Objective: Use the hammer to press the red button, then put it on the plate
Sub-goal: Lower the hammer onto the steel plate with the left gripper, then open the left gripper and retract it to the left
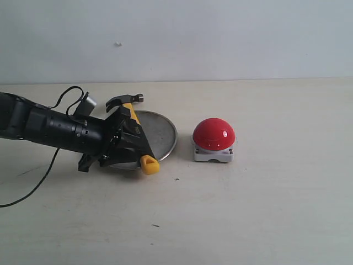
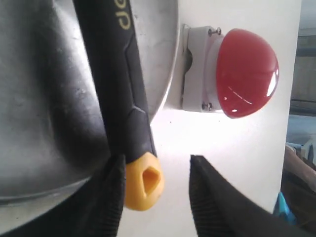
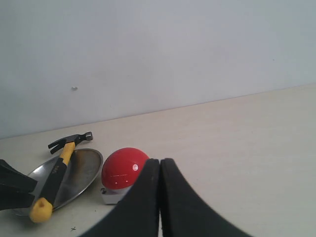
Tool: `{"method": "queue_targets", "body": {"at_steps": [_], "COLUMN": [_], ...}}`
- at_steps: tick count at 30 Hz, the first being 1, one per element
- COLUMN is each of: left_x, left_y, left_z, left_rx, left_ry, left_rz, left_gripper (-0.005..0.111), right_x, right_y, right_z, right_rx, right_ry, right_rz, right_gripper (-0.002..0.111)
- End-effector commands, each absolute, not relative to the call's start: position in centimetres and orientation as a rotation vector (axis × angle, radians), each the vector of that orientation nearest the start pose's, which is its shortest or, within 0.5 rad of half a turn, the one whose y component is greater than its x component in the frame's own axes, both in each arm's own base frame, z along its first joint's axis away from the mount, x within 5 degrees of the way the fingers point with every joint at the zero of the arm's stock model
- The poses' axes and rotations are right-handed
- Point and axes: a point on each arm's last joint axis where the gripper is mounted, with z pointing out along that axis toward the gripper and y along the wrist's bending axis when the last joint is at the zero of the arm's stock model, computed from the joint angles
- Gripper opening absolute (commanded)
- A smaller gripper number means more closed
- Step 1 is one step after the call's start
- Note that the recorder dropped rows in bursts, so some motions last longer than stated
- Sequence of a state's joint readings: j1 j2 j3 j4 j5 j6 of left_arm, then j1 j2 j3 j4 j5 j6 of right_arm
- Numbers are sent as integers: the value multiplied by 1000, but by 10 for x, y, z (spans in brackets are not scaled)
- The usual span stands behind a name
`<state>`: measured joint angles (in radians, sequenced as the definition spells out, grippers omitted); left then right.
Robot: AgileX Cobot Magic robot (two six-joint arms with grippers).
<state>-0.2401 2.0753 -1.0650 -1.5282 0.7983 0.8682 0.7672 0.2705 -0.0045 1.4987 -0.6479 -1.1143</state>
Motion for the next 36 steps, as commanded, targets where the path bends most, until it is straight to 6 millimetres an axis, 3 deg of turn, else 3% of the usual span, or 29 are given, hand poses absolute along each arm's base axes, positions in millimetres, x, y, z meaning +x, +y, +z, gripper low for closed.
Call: {"method": "queue_targets", "body": {"at_steps": [1, 7, 13, 16, 18, 22, 25, 30, 33, 36], "left_x": [349, 348, 345, 342, 338, 328, 306, 237, 191, 155], "left_y": [-146, -134, -114, -106, -104, -105, -104, -99, -90, -78], "left_z": [114, 118, 139, 154, 167, 204, 238, 278, 285, 282], "left_rx": [-173, -151, -69, 16, 74, 196, 300, 392, 449, 389], "left_ry": [2659, 2660, 2617, 2616, 2599, 2430, 2244, 1906, 1803, 1780], "left_rz": [-1349, -1428, -1550, -1507, -1475, -1451, -1426, -1338, -1162, -975], "left_gripper": [42, 42, 40, 24, 4, 0, 0, 0, 0, 0], "right_x": [82, 82, 82, 82, 82, 82, 82, 81, 81, 81], "right_y": [3, 3, 3, 3, 3, 3, 3, 3, 3, 4], "right_z": [203, 203, 203, 203, 203, 203, 203, 201, 201, 201], "right_rx": [124, 125, 125, 125, 129, 130, 128, 142, 146, 142], "right_ry": [1667, 1668, 1668, 1668, 1671, 1672, 1672, 1686, 1688, 1691], "right_rz": [297, 298, 298, 298, 300, 301, 303, 317, 318, 327], "right_gripper": [0, 0, 0, 0, 0, 0, 0, 0, 0, 0]}}
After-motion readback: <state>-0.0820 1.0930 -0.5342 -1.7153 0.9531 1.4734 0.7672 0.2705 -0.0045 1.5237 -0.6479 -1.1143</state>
